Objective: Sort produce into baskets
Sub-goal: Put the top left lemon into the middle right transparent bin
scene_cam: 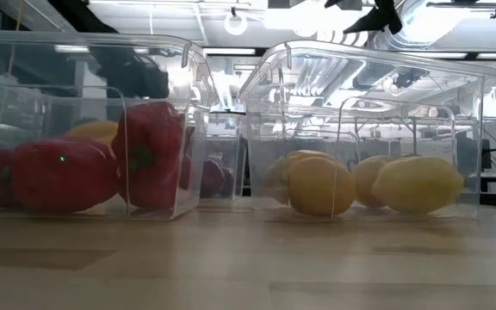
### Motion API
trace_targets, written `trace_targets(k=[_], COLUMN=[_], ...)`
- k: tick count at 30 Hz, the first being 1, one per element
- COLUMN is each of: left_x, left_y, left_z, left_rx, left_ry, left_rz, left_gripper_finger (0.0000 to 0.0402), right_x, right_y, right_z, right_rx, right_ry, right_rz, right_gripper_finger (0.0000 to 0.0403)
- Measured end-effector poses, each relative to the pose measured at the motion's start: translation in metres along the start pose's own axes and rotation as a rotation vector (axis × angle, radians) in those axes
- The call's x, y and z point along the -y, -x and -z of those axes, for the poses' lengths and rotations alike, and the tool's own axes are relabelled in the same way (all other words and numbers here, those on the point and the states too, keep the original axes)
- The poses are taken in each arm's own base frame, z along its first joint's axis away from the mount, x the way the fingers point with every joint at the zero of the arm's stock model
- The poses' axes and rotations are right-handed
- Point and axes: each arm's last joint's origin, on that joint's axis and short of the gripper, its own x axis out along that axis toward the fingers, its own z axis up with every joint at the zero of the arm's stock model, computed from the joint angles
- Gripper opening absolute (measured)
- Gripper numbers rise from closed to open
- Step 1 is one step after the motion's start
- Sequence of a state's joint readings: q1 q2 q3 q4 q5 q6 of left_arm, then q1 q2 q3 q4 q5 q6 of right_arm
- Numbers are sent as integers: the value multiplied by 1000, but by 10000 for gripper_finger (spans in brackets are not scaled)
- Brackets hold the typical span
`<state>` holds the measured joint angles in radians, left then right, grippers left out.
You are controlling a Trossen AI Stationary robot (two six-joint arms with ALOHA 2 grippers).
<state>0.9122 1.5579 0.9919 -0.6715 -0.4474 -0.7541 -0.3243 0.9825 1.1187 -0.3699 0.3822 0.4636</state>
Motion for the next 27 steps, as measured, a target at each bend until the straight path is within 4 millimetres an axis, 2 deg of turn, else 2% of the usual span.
trace_targets(k=[6, 11, 17, 27], left_x=[11, 13, 4, 12], left_y=[-3, -18, -51, -92], left_z=[-36, -54, -52, -54], left_rx=[-143, -302, -524, -562], left_ry=[-165, -289, -347, -359], left_rz=[-135, -256, -380, -374], left_gripper_finger=[376, 376, 376, 373], right_x=[11, 16, 18, 17], right_y=[-4, -5, -4, -4], right_z=[-1, 2, 6, 7], right_rx=[-48, -95, -145, -156], right_ry=[-3, 5, 14, 7], right_rz=[-5, 14, 14, 5], right_gripper_finger=[343, 343, 343, 343])
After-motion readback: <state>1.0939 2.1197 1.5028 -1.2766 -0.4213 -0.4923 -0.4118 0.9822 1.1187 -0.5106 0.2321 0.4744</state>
